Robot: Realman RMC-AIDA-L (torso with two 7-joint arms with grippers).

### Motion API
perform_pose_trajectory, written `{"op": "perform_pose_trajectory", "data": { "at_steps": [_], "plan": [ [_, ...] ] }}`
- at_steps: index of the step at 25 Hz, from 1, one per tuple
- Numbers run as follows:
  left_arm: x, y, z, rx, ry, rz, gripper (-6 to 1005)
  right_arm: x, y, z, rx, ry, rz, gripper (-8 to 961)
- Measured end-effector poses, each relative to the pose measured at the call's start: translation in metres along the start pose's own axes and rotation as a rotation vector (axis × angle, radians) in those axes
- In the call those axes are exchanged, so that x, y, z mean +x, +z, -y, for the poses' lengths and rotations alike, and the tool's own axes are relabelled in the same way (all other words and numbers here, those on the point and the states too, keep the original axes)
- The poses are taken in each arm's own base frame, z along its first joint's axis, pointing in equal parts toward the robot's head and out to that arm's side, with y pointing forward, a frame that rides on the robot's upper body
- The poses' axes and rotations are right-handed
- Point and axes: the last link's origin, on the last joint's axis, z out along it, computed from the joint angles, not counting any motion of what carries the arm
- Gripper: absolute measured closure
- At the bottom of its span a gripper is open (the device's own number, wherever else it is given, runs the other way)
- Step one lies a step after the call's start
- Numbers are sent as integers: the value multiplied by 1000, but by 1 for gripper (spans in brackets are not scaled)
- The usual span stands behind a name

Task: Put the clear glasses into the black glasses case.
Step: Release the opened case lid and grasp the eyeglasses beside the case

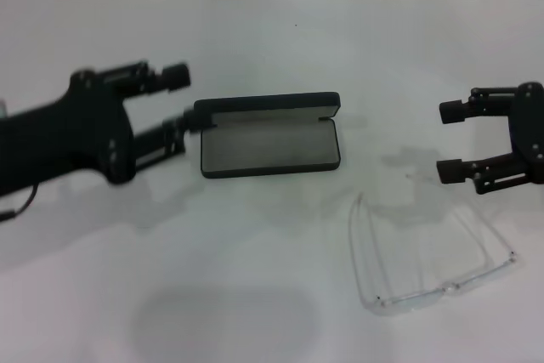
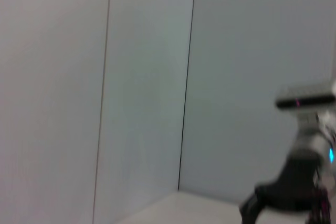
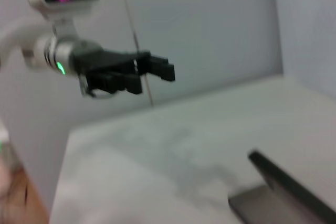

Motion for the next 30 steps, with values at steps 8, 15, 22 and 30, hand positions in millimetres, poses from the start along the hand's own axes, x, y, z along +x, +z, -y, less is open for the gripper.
{"op": "perform_pose_trajectory", "data": {
  "at_steps": [8, 15, 22, 30],
  "plan": [
    [-41, -10, -13, -35, 48, 144, 414, -63, 12, -7, -85, -30, -466, 81],
    [-47, -13, -13, -24, 22, 146, 206, -105, 43, -21, -91, -172, -771, 81],
    [-47, -14, -13, -26, 20, 148, 182, -106, 81, -37, -143, -319, -994, 82],
    [-55, -14, -14, -45, 19, 207, 183, -92, 104, -46, -170, -410, -1073, 85]
  ]
}}
